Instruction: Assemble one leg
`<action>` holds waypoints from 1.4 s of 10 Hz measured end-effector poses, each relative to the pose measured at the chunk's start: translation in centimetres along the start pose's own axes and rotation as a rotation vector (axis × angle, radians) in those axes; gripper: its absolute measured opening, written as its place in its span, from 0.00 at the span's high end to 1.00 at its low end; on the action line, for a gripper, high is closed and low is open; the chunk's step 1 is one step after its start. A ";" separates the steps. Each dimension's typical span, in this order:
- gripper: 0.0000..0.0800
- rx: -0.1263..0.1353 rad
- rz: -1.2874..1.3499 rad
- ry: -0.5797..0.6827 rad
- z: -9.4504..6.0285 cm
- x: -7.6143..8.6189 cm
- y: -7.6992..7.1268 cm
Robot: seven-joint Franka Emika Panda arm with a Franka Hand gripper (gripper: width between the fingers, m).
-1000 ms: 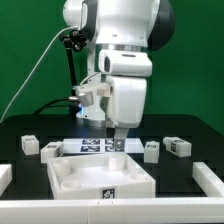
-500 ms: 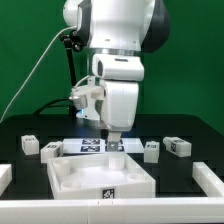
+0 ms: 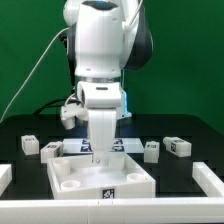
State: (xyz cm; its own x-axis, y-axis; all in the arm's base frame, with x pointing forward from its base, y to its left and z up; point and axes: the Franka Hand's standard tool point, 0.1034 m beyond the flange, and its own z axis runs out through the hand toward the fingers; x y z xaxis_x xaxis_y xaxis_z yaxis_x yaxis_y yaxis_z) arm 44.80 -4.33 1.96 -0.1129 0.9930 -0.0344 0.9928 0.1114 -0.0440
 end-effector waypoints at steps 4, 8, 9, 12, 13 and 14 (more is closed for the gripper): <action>0.22 0.018 0.018 0.006 1.1 -0.2 0.0; 0.70 0.023 0.027 0.006 1.1 -0.2 0.1; 0.87 0.023 0.027 0.006 1.1 -0.2 0.1; 0.92 0.012 0.029 0.005 1.0 -0.3 0.3; 0.92 0.011 0.029 0.005 1.0 -0.3 0.4; 0.92 0.009 0.029 0.005 1.0 -0.3 0.4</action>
Offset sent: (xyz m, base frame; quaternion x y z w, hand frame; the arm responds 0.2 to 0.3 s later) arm 0.0109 0.0104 0.0025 -0.0245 0.0224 -0.0023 0.9994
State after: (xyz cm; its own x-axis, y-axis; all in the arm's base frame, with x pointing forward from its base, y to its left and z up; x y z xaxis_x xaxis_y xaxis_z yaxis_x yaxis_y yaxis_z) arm 45.17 -4.62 0.96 -0.0836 0.9960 -0.0305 0.9952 0.0820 -0.0525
